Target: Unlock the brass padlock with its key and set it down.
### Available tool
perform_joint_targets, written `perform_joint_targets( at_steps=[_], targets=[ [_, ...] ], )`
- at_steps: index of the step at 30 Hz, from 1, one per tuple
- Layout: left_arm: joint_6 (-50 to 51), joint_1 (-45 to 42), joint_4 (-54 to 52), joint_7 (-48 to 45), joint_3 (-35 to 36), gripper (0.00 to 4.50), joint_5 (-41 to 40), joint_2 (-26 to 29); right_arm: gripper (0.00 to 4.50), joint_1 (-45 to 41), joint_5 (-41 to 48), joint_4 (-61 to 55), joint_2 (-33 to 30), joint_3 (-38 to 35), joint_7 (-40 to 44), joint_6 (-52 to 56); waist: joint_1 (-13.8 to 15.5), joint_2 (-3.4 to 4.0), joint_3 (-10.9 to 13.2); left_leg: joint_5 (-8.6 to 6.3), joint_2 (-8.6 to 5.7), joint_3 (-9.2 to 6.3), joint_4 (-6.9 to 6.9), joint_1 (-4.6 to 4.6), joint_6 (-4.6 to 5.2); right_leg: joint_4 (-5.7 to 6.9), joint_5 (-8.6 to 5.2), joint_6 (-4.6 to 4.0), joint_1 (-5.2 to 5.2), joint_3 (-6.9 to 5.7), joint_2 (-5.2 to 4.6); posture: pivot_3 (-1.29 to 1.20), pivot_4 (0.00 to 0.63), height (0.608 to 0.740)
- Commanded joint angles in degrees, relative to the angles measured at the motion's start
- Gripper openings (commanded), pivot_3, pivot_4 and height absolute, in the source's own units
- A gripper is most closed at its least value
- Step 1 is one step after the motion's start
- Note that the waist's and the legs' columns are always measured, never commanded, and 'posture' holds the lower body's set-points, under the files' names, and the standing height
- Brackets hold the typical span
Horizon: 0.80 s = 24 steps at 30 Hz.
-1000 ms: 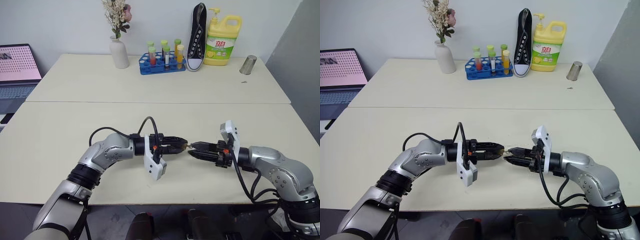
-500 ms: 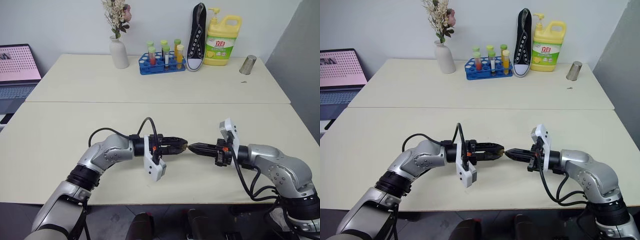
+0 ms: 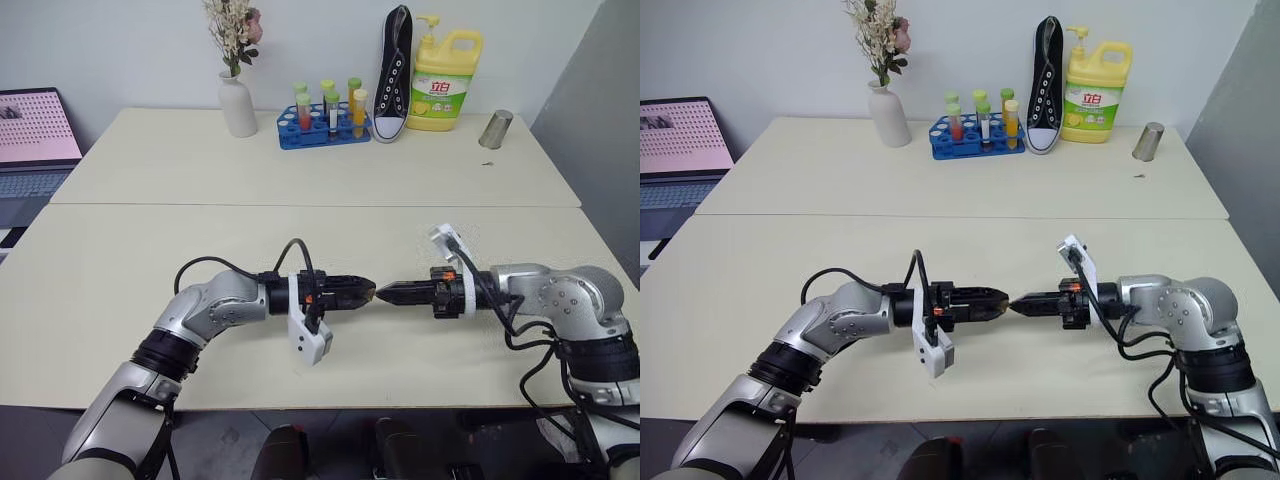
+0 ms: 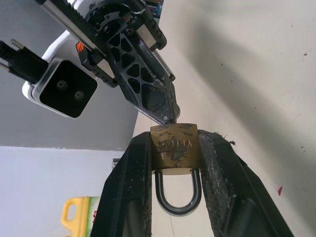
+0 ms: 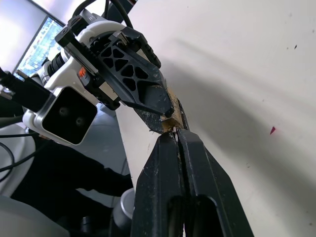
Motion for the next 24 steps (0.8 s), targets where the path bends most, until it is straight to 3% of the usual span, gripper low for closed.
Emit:
perform_joint_targets(
  at_steps=[1,10,18,24],
  targets=[
    [-1.3,-0.12,-1.56,1.25,-0.31,0.96,1.3,0.02,0.0,-4.24,2.11,3.54,1.21,-3.26,-1.53,4.29,-0.03,0.0,0.0,0.0,0.0,0.0,0.0,0.0,0.0,0.0,0.0,0.0,0.0,0.0,0.0,0.0,0.15,0.74],
    [-1.61,0.33,-2.36,2.32,-0.66,0.96,2.39,0.41,0.0,-7.2,2.46,7.57,3.35,-4.97,-3.17,10.17,-0.02,0.0,0.0,0.0,0.0,-0.01,-0.01,-0.06,0.0,0.0,0.0,0.0,-0.04,-0.02,-0.02,0.0,0.15,0.74],
    [-0.92,0.73,-2.58,2.35,-0.7,0.96,1.65,0.51,0.0,-5.7,2.18,2.79,2.93,-3.16,-0.58,6.63,-0.02,0.01,0.0,0.0,0.01,-0.01,-0.01,-0.07,0.01,0.0,0.0,0.0,-0.05,-0.03,-0.02,0.0,0.15,0.74],
    [-0.11,0.96,-2.47,2.33,-0.68,0.96,0.81,0.48,2.04,-1.48,-1.89,-3.96,-1.58,0.28,4.32,-2.14,-0.01,0.02,0.0,0.0,0.01,-0.04,-0.02,-0.1,0.0,-0.01,0.0,0.0,-0.06,-0.07,-0.01,0.0,0.15,0.74]
  ],
)
